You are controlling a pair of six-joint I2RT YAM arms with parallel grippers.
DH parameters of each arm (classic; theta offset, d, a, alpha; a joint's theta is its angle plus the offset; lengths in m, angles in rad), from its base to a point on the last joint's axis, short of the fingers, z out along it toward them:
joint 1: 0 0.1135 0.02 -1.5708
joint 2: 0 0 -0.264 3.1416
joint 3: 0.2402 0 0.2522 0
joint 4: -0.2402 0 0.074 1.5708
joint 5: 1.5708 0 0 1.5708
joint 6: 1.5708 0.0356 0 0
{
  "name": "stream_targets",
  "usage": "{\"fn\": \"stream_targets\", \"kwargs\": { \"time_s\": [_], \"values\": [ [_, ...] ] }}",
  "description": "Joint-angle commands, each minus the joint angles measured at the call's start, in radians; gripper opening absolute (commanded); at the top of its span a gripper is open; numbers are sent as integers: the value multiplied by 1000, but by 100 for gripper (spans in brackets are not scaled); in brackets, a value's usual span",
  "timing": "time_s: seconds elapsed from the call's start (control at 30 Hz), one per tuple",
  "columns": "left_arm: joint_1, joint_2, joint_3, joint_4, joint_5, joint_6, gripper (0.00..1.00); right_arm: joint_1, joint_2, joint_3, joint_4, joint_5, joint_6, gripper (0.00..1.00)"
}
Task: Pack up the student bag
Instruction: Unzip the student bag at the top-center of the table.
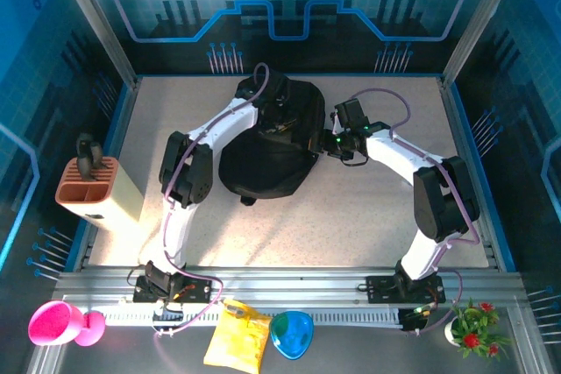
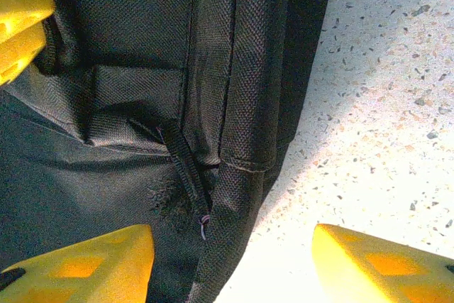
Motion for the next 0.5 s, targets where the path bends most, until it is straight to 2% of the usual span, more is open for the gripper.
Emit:
{"fn": "stream_targets", "kwargs": {
  "time_s": [0.0, 0.33, 0.47],
  "values": [
    [-23, 37, 34, -63, -64, 24, 27, -16, 9, -4, 9, -19, 11, 61],
    [-28, 21, 49, -70, -83, 51, 10, -15, 26, -5, -12, 0, 14, 59],
    [-28, -17, 30, -52, -73, 66, 8, -15, 40, -3, -24, 10, 15, 59]
  ]
}}
